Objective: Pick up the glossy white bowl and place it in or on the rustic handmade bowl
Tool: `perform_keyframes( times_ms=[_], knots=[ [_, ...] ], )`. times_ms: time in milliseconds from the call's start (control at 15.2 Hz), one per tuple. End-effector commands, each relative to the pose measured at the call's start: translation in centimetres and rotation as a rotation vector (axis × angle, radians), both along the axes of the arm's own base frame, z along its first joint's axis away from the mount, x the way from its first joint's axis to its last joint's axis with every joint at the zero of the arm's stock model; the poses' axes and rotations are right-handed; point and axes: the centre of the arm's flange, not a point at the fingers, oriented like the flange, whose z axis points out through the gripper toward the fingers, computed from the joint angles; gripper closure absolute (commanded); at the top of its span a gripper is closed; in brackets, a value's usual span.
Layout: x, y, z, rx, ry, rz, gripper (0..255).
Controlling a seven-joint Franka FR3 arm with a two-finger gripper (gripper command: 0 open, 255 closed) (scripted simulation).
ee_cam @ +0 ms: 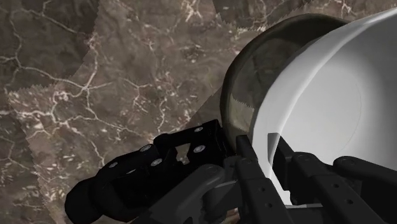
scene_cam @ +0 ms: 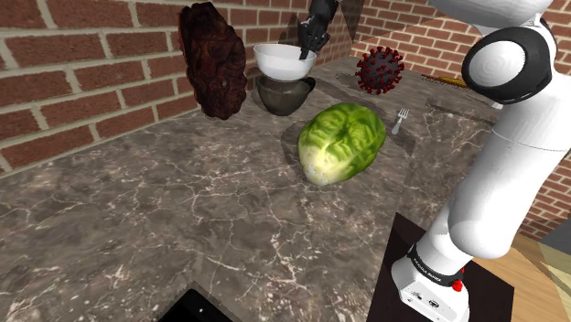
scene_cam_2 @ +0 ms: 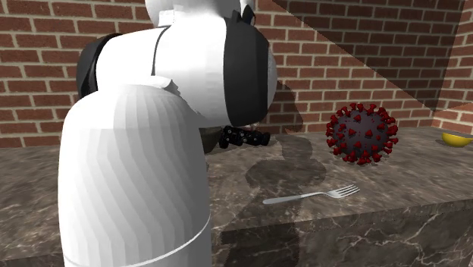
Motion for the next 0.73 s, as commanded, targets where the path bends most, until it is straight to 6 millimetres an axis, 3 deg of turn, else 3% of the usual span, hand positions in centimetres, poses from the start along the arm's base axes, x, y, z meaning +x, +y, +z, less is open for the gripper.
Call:
perform_keyframes(
  times_ms=[0, 528, 594, 660],
  knots=[
    [0.03, 0.04, -1.37, 0.0, -0.001, 0.0, 255],
    [0.03, 0.04, -1.37, 0.0, -0.001, 0.0, 255],
    [0.03, 0.04, -1.38, 0.0, -0.001, 0.0, 0],
    [0.03, 0.04, -1.38, 0.0, -0.001, 0.0, 0]
  ],
)
